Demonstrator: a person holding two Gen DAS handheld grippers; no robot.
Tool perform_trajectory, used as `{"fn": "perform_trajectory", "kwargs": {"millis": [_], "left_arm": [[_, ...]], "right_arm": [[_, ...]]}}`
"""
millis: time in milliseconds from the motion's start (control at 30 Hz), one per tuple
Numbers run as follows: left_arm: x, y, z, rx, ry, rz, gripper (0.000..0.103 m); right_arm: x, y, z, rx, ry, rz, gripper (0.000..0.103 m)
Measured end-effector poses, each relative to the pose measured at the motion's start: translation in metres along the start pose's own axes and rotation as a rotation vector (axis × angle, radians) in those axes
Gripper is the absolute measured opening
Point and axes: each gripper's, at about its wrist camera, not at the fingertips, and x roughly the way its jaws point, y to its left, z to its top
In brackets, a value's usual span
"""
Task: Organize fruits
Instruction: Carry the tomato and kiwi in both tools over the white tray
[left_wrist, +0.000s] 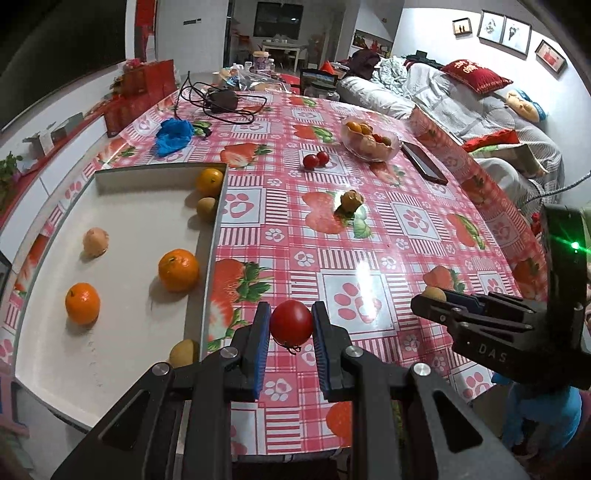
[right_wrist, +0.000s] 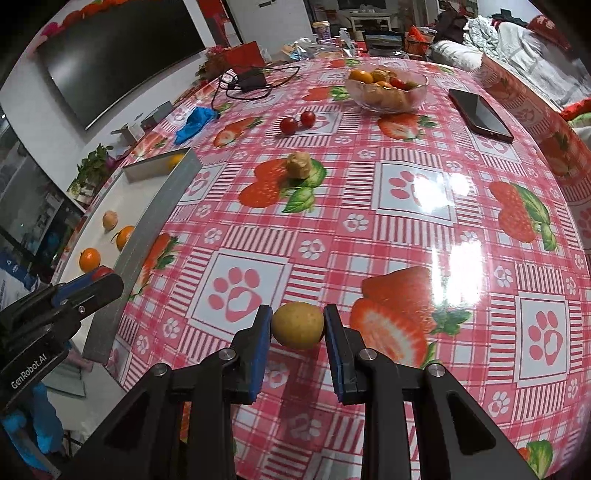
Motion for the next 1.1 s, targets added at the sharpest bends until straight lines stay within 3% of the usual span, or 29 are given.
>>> {"fn": "perform_trajectory", "kwargs": {"millis": [700, 1100], "left_arm": [[-0.027, 0.056, -0.009, -0.103, -0.055, 0.008, 0.024], [-0.053, 0.123, 0.016, -0.159, -0.130, 0.100, 0.024]], "right_arm": [[0.001, 0.071, 0.011, -0.138, 0.012, 0.014, 0.030], [0.006, 0.125, 0.040, -0.241, 0.013, 0.065, 0.030]]}}
